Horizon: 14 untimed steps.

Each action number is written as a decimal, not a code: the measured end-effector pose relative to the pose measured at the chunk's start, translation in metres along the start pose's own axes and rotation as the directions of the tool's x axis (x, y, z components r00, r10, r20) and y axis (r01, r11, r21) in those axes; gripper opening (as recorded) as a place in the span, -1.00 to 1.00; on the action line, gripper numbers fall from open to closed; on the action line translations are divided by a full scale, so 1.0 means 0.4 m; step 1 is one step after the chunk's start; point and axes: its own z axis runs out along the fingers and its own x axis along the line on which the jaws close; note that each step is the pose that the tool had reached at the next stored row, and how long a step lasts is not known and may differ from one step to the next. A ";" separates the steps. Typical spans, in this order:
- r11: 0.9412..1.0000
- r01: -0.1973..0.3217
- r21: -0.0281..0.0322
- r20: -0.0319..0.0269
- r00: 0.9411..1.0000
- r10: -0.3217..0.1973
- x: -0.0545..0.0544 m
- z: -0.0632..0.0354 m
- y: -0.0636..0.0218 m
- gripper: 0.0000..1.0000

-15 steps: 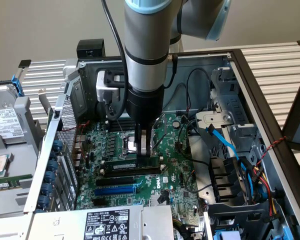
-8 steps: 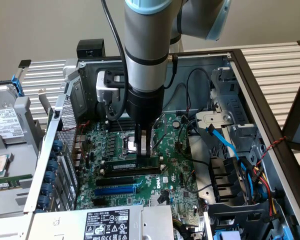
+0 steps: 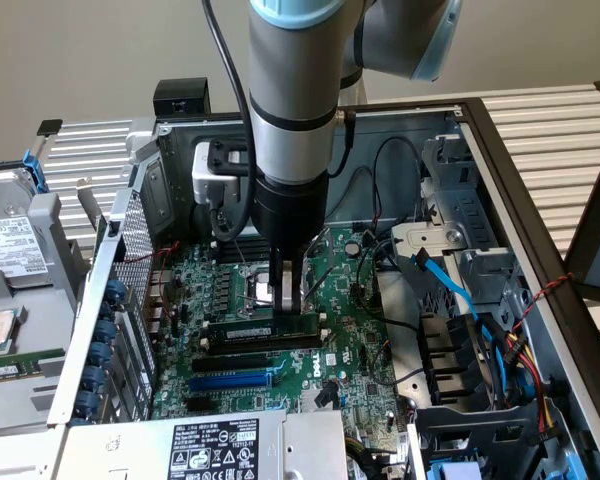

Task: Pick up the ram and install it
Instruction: 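Insert the ram into the slot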

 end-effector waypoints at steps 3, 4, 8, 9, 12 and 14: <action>1.000 -0.001 0.000 0.000 1.000 0.001 0.000 0.000 0.000 -0.74; 1.000 -0.001 0.000 0.000 1.000 0.001 0.000 0.000 0.000 -0.74; 1.000 -0.001 0.000 0.000 1.000 0.001 0.000 0.000 0.001 -0.74; 1.000 -0.001 0.000 0.000 1.000 0.001 0.000 0.000 0.001 -0.74; 1.000 -0.001 0.000 0.000 1.000 0.001 0.000 0.000 0.001 -0.74; 1.000 -0.001 0.000 0.000 1.000 0.001 0.000 0.000 0.001 -0.74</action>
